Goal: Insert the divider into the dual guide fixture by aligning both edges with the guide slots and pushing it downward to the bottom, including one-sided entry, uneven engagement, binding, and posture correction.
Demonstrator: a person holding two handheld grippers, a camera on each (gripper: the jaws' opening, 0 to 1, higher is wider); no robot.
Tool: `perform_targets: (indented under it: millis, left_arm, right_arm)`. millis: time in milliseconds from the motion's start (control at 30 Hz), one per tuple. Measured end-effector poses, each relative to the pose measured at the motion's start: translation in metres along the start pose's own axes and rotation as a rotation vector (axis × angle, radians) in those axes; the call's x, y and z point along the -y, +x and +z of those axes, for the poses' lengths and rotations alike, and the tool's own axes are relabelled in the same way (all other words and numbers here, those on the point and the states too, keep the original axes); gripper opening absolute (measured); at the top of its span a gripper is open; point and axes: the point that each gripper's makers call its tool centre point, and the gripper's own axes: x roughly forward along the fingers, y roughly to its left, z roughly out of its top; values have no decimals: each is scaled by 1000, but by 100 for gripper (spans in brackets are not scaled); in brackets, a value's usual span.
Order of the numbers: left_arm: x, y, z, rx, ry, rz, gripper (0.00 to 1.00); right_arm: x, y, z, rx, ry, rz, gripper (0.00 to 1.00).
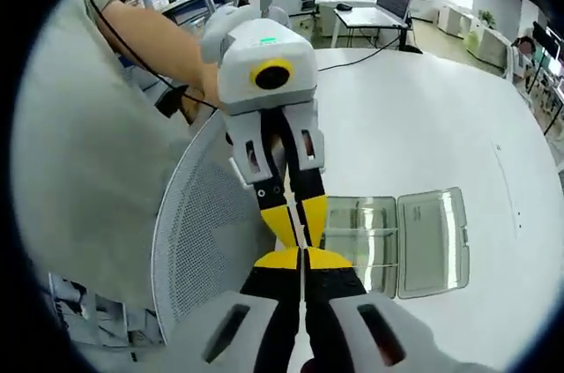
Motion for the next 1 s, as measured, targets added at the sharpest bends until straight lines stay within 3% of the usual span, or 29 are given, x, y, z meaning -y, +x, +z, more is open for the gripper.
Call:
perform_targets:
  millis: [133, 300, 500, 667, 1000]
  left_arm:
    - [-4, -4, 0, -5, -23, 24, 5]
    - [-4, -12, -3, -26, 2, 60, 14]
    - [-3, -22, 0, -30, 17, 103, 18]
    - [-4, -29, -6, -71, 37, 137, 24]
    - [-18, -37, -11, -105, 34, 208, 35]
  right_arm:
    - [2, -1, 5, -8, 4, -3, 0]
    - [10, -4, 7, -39, -18, -30, 0]
    - [19, -5, 1, -87, -27, -50, 0]
    - [22, -4, 2, -96, -25, -54, 0]
    - [44, 10, -8, -187, 12, -104, 0]
